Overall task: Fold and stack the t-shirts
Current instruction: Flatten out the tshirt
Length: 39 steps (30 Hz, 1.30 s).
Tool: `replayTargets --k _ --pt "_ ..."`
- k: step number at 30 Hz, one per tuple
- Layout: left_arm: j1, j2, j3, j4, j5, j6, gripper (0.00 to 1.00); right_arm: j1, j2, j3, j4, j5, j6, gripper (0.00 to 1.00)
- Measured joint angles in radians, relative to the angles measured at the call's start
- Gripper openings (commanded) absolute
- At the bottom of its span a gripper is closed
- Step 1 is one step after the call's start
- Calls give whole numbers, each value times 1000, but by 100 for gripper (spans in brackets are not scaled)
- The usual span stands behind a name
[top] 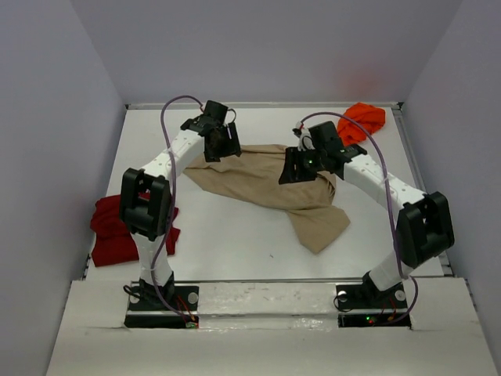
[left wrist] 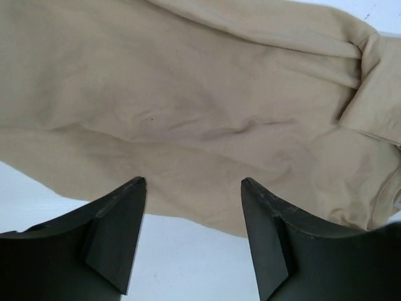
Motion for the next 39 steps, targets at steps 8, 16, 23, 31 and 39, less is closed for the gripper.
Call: replayTargets --k 8,16,23,31,39 --pt "2 -15 -43 24 -6 -18 0 -11 64 59 -20 100 33 0" --pt "3 138 -20 19 74 -18 0 -27 202 198 -26 184 47 0" --pt "18 246 83 -16 107 -17 0 -101 410 361 -57 230 50 0" --pt "27 268 76 -8 151 -19 0 -120 557 390 -101 250 33 0" --pt "31 194 -90 93 228 -63 0 -117 480 262 -76 205 34 0"
